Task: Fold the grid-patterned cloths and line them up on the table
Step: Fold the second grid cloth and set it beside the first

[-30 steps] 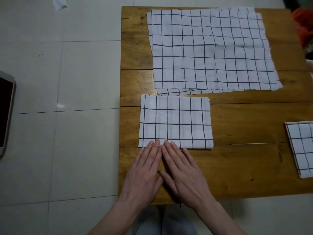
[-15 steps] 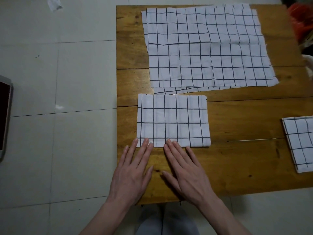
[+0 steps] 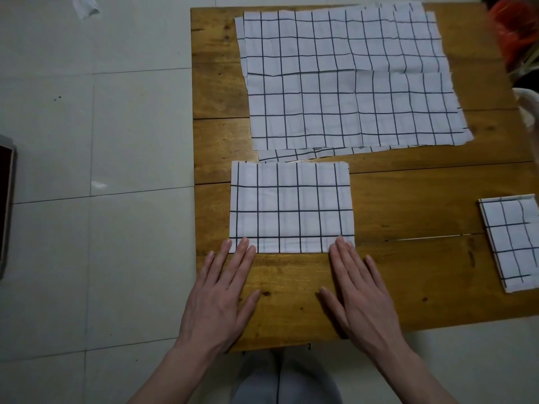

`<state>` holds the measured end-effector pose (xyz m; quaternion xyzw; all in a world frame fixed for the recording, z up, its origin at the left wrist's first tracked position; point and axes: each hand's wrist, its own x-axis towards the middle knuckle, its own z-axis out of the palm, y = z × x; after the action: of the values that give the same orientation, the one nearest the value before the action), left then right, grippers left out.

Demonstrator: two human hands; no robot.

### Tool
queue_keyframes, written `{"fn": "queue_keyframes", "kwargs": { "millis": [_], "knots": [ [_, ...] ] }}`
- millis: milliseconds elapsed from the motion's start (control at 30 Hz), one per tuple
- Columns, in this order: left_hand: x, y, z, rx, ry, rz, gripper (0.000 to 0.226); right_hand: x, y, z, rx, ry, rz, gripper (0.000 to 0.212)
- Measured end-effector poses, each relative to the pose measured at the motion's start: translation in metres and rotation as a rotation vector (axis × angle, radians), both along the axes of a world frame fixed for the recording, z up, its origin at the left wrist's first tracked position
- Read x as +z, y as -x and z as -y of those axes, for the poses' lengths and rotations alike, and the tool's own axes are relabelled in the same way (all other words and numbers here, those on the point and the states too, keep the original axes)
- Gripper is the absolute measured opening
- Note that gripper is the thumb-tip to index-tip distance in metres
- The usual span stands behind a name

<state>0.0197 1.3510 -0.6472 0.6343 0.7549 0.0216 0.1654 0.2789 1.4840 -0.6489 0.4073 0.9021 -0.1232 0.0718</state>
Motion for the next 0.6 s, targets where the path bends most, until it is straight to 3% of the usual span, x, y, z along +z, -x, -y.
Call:
{"fn": "queue_keyframes", "kwargs": {
  "millis": [367, 600],
  "knots": [
    [0.003, 0.001, -0.001, -0.015, 0.024, -0.005, 0.073, -0.001, -0.001, 0.001, -0.058, -0.016, -0.024, 0.076],
    [0.005, -0.02, 0.003, -0.015, 0.046, -0.029, 0.081, 0.009, -0.02, -0.013, 0.011, -0.03, 0.019, 0.071]
  ]
}}
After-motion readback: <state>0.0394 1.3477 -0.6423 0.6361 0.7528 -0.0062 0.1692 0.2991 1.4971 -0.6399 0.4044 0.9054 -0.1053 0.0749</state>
